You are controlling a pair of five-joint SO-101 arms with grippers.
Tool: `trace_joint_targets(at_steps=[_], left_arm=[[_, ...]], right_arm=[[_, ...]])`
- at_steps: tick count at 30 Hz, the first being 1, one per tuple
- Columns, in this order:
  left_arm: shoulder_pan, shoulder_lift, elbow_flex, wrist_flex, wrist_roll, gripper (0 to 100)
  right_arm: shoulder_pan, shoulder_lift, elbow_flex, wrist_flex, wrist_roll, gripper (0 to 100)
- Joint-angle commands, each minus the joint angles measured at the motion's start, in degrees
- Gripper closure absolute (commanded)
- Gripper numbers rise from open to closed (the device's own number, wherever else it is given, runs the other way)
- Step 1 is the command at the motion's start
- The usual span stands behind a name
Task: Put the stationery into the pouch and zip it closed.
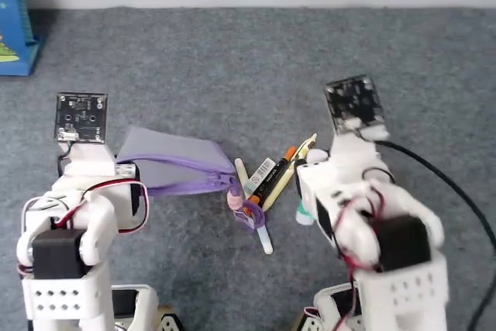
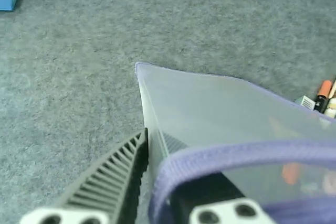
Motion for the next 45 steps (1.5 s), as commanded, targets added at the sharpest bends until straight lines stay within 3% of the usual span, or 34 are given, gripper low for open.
trace_joint_targets(at_steps=[1,8,13,24,36,45], left_arm=[[0.53,0.70,-3.12,0.00,0.79,99],[0.53,0.70,-2.86,0.09,0.79,99],[0.53,0.70,-1.63,-0.18,0.79,99],[0.53,0.70,-1.45,-0.18,0.79,99],[0.53,0.70,-1.10,-0.18,0.79,99],[0.53,0.62,-0.22,-0.26,0.62,99]], right_arm=[[-3.65,-5.49,-2.37,-2.33,-3.34,99.1],[-16.92,-15.43,-1.76,-10.51,-7.12,99.1],[-23.43,-23.78,7.91,-23.08,-6.15,99.1],[-40.40,-39.78,34.37,-53.32,6.86,99.1],[-40.40,-30.55,43.16,-74.95,9.32,99.1],[-31.43,-15.08,43.52,-86.81,7.74,99.1]])
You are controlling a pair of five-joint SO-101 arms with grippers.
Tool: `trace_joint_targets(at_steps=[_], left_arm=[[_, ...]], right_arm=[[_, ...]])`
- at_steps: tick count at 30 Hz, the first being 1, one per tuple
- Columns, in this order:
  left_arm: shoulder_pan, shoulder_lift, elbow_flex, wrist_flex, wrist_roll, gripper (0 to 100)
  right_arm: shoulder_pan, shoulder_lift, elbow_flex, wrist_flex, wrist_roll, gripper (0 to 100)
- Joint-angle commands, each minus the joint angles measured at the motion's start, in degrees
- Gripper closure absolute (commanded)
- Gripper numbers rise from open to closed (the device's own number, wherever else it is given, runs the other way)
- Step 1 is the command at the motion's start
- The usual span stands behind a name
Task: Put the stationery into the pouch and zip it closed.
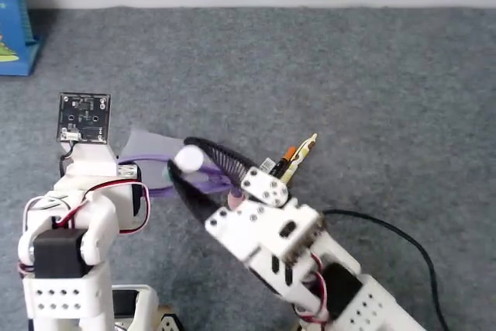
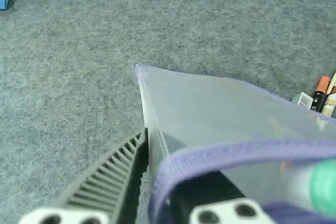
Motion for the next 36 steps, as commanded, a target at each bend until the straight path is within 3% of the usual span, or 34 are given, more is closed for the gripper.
trace_joint_targets(at_steps=[1,8,13,17,25,30,36], left_arm=[[0.18,0.62,-0.75,-0.26,0.62,99],[0.18,0.62,-0.75,-0.26,0.62,99],[0.18,0.62,-0.75,-0.26,0.62,99],[0.18,0.62,-0.75,-0.26,0.62,99],[0.18,0.62,-0.75,-0.26,0.62,99],[0.09,0.62,-0.75,-0.26,0.62,99],[0.09,0.62,-0.75,-0.26,0.62,99]], right_arm=[[3.38,4.18,-0.62,-3.38,-1.76,99.1],[3.65,5.23,5.19,-3.30,-3.25,97.4],[3.47,2.42,6.07,-1.54,-3.52,80.2],[3.65,-4.18,3.96,8.13,-4.04,79.4],[9.01,-16.84,-5.63,37.32,-16.53,79.4],[17.98,-14.02,-11.69,49.36,-23.38,79.4],[26.77,-1.54,-13.01,54.55,-29.63,79.4]])
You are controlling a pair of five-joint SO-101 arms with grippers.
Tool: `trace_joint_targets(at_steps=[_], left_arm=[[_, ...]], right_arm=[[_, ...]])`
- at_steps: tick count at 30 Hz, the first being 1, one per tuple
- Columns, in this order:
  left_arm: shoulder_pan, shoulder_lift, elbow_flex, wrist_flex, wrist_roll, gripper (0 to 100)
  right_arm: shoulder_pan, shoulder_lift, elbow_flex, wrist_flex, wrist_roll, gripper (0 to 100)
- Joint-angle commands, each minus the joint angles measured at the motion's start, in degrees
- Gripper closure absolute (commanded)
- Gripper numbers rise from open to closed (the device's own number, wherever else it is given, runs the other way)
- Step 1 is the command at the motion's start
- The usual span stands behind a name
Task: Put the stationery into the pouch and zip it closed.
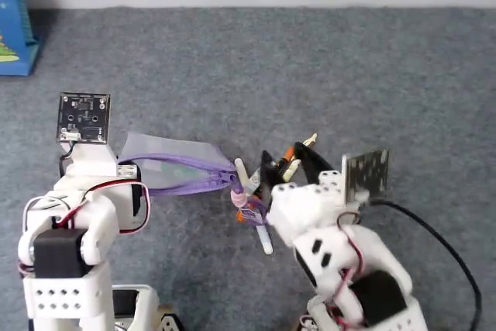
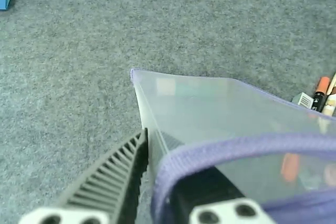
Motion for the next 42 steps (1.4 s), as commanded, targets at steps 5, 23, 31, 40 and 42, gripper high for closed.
trace_joint_targets(at_steps=[5,23,31,40,42], left_arm=[[0.18,0.62,-0.75,-0.26,0.62,99],[0.18,0.53,-0.40,-0.26,0.62,99],[0.18,0.26,1.01,-1.14,0.53,99],[0.18,0.26,1.01,-1.14,0.53,99],[0.18,0.26,1.01,-1.14,0.53,99]], right_arm=[[7.16,24.04,-3.52,-0.40,-5.80,79.4],[14.90,85.93,-41.85,-2.77,-10.90,79.4],[19.82,102.29,-55.30,-2.68,-10.73,79.4],[19.82,111.16,-60.40,-2.59,-10.64,80.3],[20.18,111.16,-60.22,-2.59,-10.64,86.5]])
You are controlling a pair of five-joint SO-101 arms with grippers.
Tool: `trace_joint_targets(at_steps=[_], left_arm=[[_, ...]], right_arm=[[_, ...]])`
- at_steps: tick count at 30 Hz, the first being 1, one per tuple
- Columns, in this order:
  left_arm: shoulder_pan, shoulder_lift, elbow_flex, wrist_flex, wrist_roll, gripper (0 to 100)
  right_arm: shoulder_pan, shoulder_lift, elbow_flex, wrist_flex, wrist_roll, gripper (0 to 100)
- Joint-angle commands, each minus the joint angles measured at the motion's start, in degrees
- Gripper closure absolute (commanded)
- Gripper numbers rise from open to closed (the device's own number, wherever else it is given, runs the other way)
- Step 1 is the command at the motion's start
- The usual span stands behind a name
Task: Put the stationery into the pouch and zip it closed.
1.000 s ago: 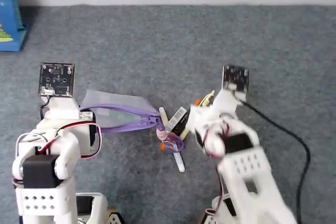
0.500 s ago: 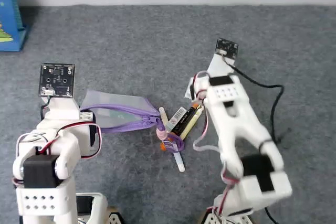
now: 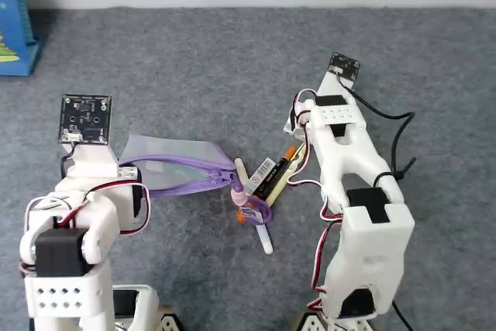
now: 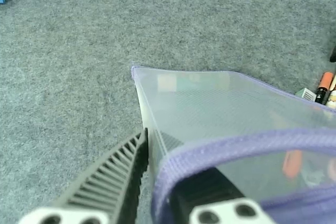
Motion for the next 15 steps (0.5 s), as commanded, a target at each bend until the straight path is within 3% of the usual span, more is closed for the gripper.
trace_joint_targets(at_steps=[1,3,6,15], left_arm=[[0.18,0.35,-0.48,-1.14,0.53,99],[0.18,0.35,-0.48,-1.14,0.53,99],[0.18,0.35,-0.57,-1.14,0.53,99],[0.18,0.35,-0.57,-1.14,0.53,99]], right_arm=[[0.75,0.48,-2.29,-0.66,-0.18,91.3],[1.27,0.40,-2.81,1.54,-0.18,99.8],[1.63,-0.66,-4.04,5.67,-0.35,95.4],[1.63,-9.89,-3.78,16.31,-0.26,99.1]])
